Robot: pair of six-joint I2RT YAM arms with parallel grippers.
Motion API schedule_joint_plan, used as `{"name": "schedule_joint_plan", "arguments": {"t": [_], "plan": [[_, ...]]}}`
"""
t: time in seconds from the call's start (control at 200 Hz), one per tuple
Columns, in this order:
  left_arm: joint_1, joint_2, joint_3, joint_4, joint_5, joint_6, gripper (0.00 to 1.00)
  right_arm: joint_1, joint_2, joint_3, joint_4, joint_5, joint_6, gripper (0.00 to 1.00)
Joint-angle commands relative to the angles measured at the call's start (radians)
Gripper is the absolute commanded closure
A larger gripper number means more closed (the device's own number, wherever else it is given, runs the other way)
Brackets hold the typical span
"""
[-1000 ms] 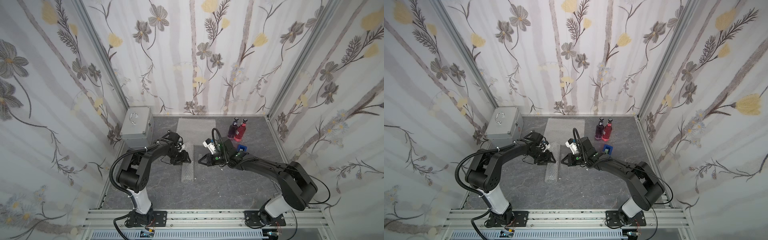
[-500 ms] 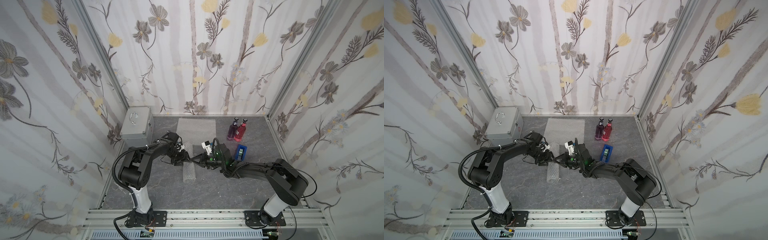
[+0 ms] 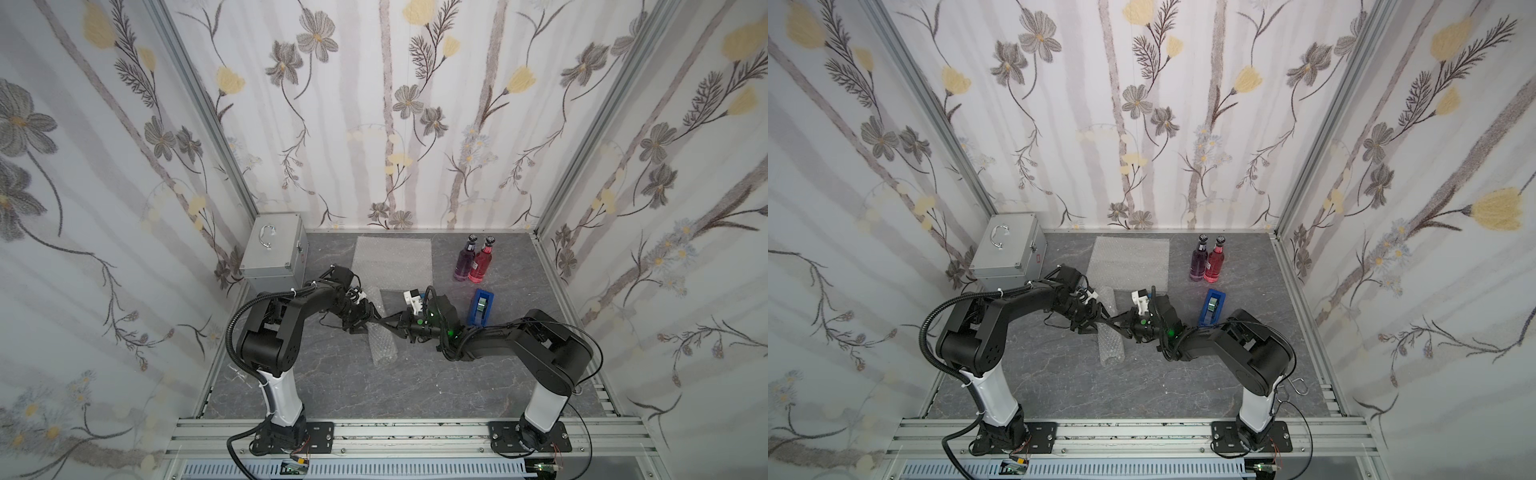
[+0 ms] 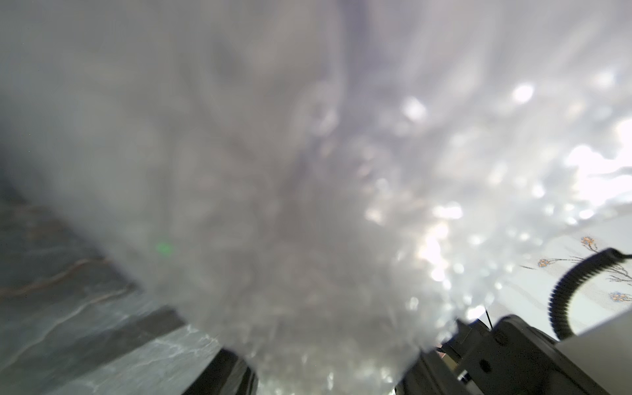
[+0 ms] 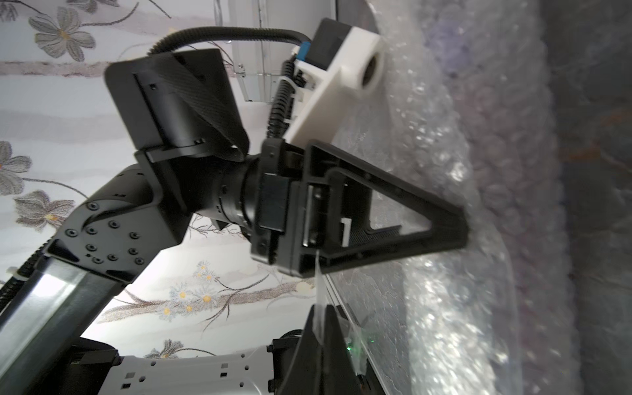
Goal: Wrap wine bottles in bubble wrap
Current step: Stick the tape on the bubble wrap.
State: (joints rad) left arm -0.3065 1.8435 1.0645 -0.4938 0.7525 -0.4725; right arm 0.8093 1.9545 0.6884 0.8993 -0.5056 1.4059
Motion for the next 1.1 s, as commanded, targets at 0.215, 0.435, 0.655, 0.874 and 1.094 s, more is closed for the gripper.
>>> {"name": "schedule_joint_plan", "arguments": {"t": [0.215,0.435,0.655,0.874,1.094], "plan": [[-0.001,0.002,-0.015,-0.027,-0.170,-0.021,0.42,0.001,0.063,-0.065,0.128,0.036,0.082,1.00],[-0.003,0.001,-0.015,-0.025,-0.166,-0.020,0.42,-0.004,0.052,-0.073,0.100,0.053,0.076,1.00],[-0.002,-0.005,-0.016,-0.022,-0.165,-0.019,0.42,-0.004,0.028,-0.039,0.006,0.060,0.026,1.00],[-0.003,-0.004,-0.019,-0.022,-0.168,-0.019,0.42,-0.004,-0.048,0.048,-0.114,0.053,-0.108,1.00],[-0.003,-0.002,-0.022,-0.021,-0.168,-0.021,0.43,-0.012,-0.014,0.147,-0.130,0.001,-0.131,1.00]]}}
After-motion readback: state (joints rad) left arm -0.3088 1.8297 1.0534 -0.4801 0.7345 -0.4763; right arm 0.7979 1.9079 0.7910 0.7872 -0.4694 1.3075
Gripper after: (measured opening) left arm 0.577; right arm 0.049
